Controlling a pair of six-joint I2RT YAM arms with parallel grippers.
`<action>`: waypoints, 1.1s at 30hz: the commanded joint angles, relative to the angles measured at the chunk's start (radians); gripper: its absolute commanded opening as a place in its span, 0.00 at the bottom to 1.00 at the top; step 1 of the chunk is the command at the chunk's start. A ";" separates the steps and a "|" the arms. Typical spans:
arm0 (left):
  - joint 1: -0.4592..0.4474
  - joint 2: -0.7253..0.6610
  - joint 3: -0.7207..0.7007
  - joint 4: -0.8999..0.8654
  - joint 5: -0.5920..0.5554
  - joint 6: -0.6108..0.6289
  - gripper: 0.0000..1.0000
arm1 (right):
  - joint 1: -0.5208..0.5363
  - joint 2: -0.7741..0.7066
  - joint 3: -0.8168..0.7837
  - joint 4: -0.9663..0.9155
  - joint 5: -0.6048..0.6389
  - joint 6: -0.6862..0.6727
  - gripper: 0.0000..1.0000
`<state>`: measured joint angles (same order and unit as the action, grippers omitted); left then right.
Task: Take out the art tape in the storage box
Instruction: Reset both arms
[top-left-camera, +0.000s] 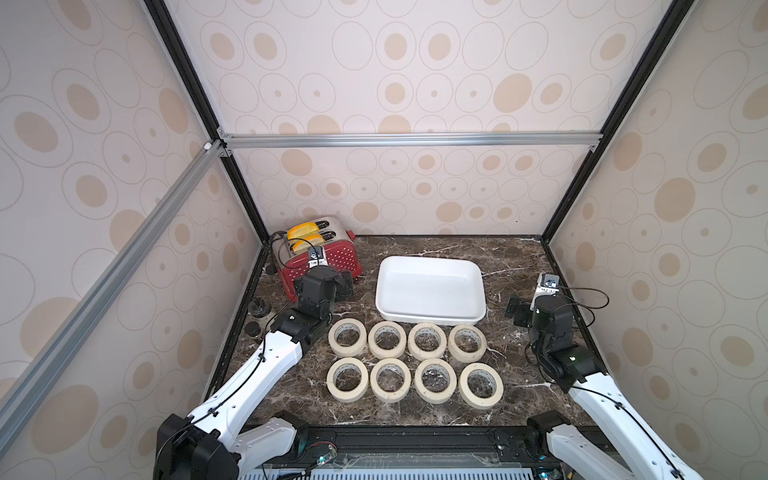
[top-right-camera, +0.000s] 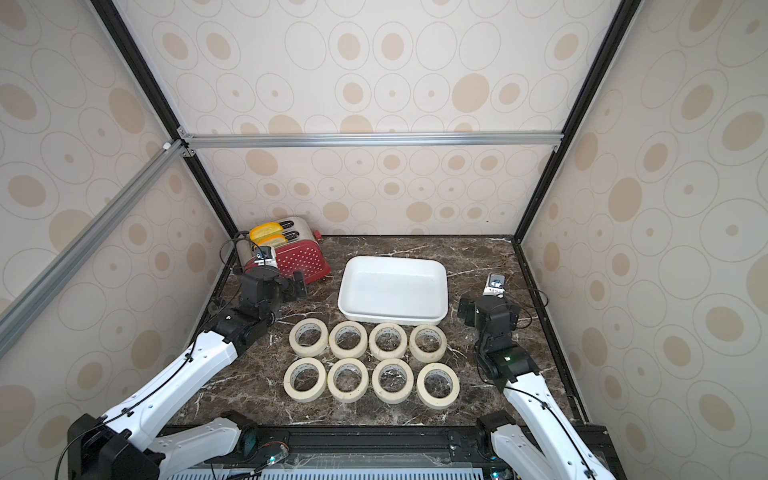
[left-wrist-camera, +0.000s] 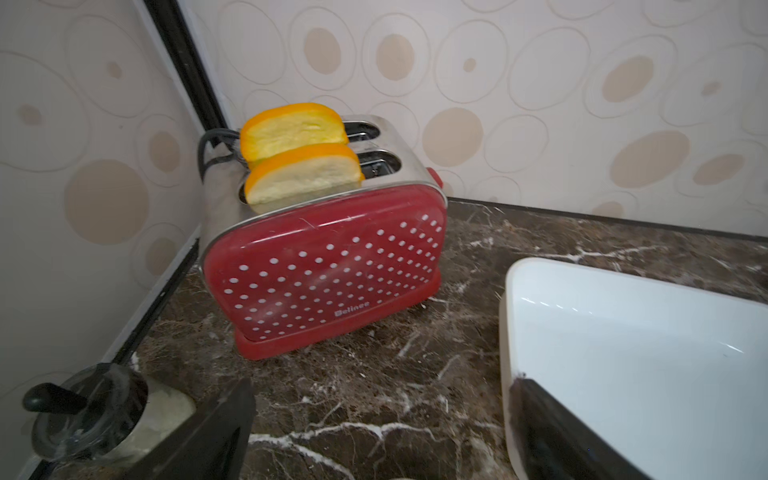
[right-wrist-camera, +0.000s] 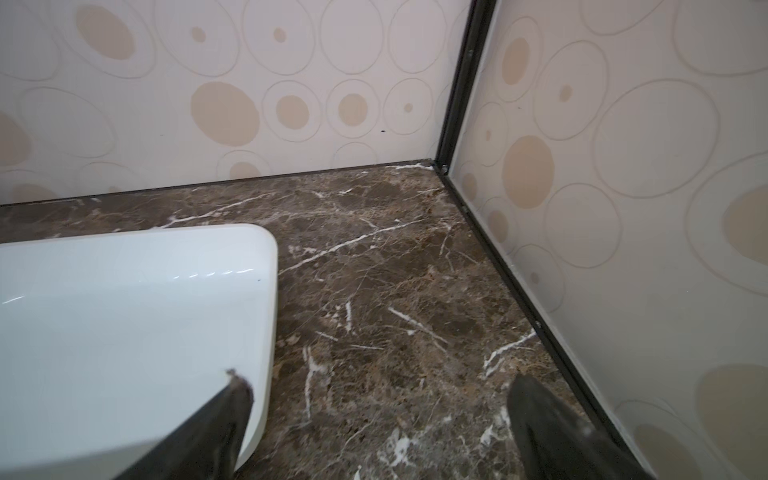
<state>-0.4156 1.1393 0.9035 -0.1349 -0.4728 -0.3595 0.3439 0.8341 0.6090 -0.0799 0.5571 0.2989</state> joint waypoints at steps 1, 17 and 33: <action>0.009 0.049 -0.030 0.152 -0.236 0.080 0.99 | -0.028 0.094 -0.052 0.282 0.138 -0.106 1.00; 0.166 0.163 -0.262 0.489 -0.343 0.308 0.99 | -0.190 0.469 -0.122 0.634 0.018 -0.223 1.00; 0.255 0.338 -0.427 0.854 -0.042 0.419 0.99 | -0.204 0.481 -0.162 0.744 -0.228 -0.388 1.00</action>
<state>-0.2001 1.4567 0.5049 0.5930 -0.5972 0.0921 0.1452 1.3270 0.4412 0.6716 0.3935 -0.0647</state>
